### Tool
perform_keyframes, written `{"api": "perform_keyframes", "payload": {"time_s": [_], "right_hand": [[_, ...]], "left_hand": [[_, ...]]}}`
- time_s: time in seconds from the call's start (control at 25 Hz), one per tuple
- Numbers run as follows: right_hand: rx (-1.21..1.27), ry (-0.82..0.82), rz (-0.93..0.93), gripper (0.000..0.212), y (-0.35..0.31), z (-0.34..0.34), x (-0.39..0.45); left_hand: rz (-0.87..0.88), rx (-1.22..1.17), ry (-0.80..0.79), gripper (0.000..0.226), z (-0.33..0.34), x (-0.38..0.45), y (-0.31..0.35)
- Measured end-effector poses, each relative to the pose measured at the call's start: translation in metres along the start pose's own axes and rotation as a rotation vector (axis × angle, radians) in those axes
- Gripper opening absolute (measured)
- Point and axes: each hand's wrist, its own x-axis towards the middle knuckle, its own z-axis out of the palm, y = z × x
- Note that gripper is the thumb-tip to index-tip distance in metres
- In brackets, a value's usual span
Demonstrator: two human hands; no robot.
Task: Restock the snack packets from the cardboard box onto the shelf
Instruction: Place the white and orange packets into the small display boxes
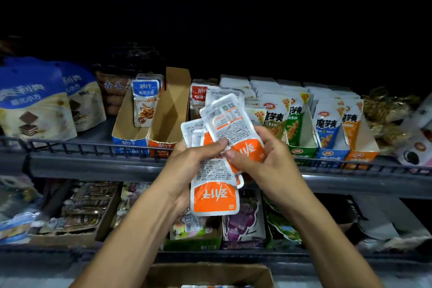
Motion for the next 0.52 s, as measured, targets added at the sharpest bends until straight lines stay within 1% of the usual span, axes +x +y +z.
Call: {"api": "perform_keyframes", "payload": {"time_s": [0.08, 0.2, 0.28, 0.32, 0.4, 0.44, 0.52], "right_hand": [[0.022, -0.012, 0.036, 0.03, -0.001, -0.001, -0.001], [0.113, 0.022, 0.097, 0.02, -0.002, -0.002, -0.001], [0.133, 0.07, 0.107, 0.017, 0.0, 0.0, -0.001], [0.116, 0.127, 0.096, 0.014, 0.001, 0.001, -0.002], [0.036, 0.285, 0.026, 0.008, 0.0, -0.001, -0.002], [-0.045, 0.35, -0.048, 0.009, -0.001, -0.004, -0.002], [-0.216, 0.386, -0.209, 0.018, -0.006, -0.009, -0.004]], "left_hand": [[0.012, -0.007, 0.013, 0.039, 0.001, -0.001, 0.0], [-0.005, -0.033, 0.04, 0.047, 0.001, -0.002, 0.002], [-0.018, -0.048, 0.066, 0.054, -0.001, 0.0, 0.001], [-0.023, -0.055, 0.08, 0.057, -0.002, 0.001, 0.001], [-0.021, -0.06, 0.124, 0.061, -0.005, 0.003, 0.002], [-0.01, -0.052, 0.157, 0.059, -0.008, 0.004, 0.002], [0.006, -0.041, 0.226, 0.048, -0.015, 0.006, 0.007]]}}
